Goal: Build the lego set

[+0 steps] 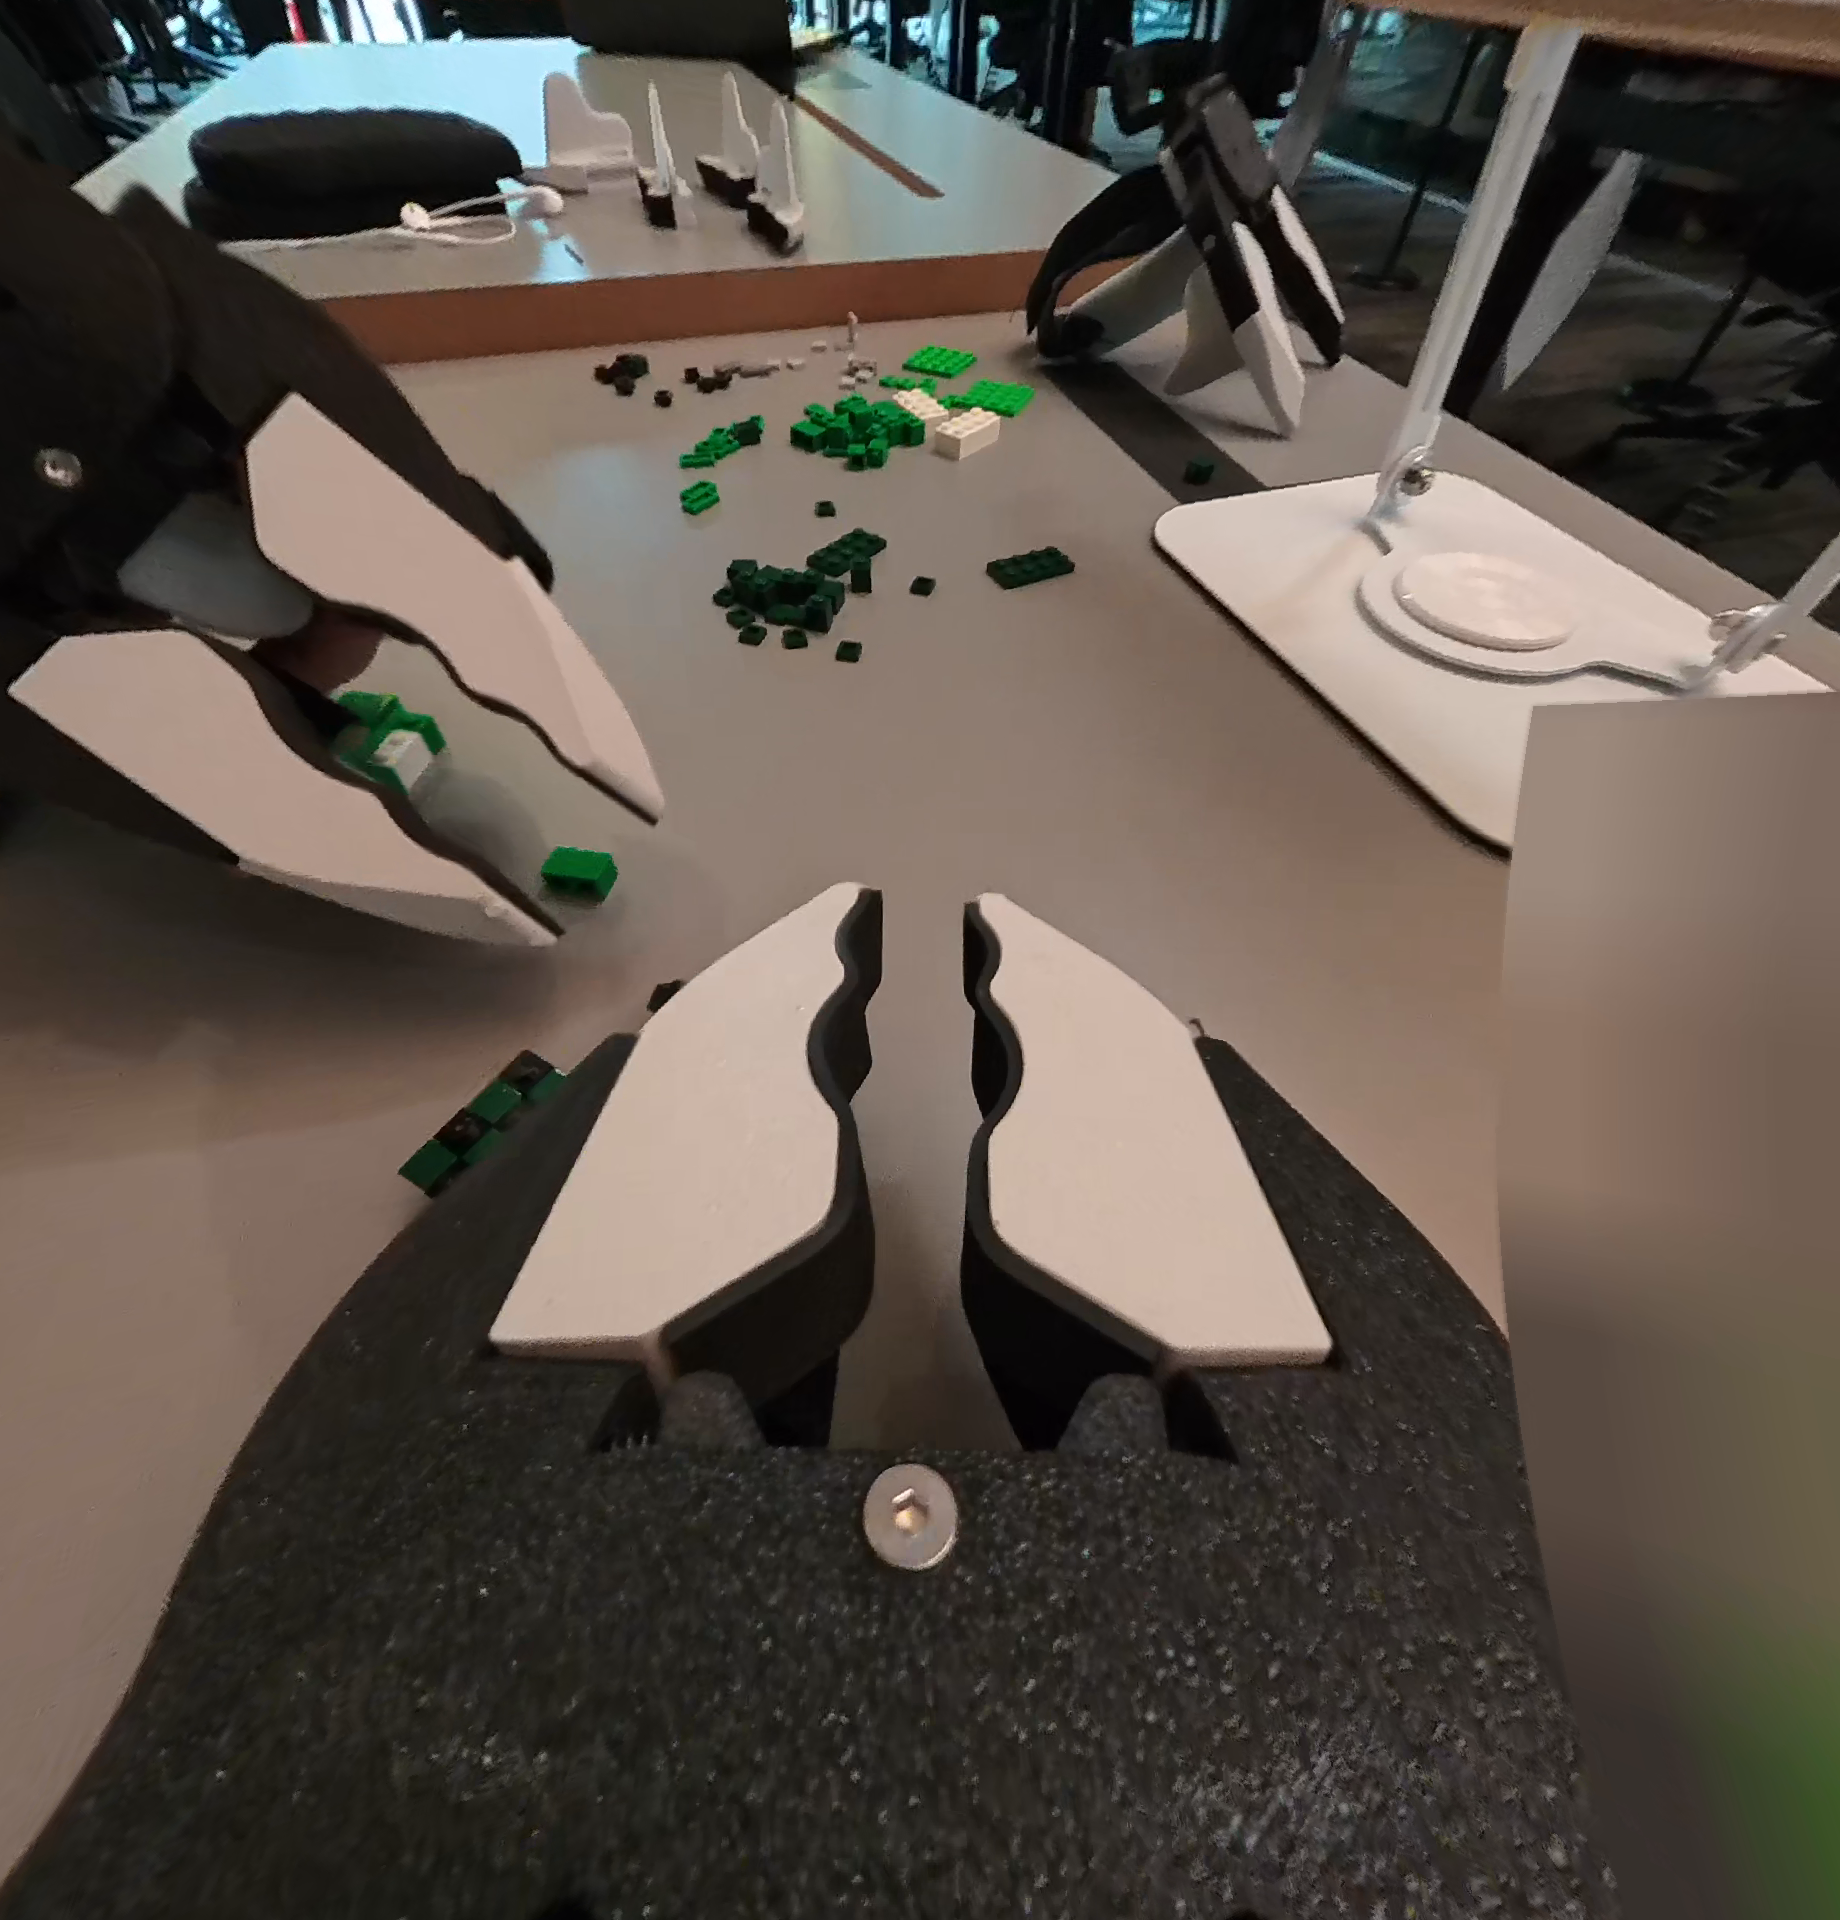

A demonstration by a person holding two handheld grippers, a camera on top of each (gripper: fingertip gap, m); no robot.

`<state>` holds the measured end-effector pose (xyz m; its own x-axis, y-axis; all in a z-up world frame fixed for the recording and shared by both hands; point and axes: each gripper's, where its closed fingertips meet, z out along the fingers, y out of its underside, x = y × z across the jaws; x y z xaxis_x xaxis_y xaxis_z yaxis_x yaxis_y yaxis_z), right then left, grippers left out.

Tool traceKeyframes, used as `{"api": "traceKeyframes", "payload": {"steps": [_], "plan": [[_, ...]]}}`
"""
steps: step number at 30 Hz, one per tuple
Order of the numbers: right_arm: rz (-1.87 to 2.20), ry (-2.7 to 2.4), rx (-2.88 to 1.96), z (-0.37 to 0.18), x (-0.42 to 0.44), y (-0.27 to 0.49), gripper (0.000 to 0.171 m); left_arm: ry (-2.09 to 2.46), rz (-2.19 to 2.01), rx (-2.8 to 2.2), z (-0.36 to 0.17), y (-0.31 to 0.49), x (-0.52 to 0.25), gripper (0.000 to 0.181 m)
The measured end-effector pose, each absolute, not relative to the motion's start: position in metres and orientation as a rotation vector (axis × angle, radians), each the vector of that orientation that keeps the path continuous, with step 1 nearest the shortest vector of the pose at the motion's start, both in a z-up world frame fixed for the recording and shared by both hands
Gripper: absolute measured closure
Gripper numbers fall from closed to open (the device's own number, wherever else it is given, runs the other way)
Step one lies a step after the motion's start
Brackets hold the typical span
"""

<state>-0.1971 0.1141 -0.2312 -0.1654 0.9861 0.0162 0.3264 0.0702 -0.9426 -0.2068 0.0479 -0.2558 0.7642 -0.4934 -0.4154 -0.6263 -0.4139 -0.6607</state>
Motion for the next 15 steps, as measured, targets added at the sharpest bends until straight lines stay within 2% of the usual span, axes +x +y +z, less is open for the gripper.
{"api": "traceKeyframes", "payload": {"steps": [15], "plan": [[1.1,-1.581,-1.328,-0.229,-0.198,0.118,0.157,0.975,0.236,-2.115,-0.269,0.065,-0.19,0.157]]}}
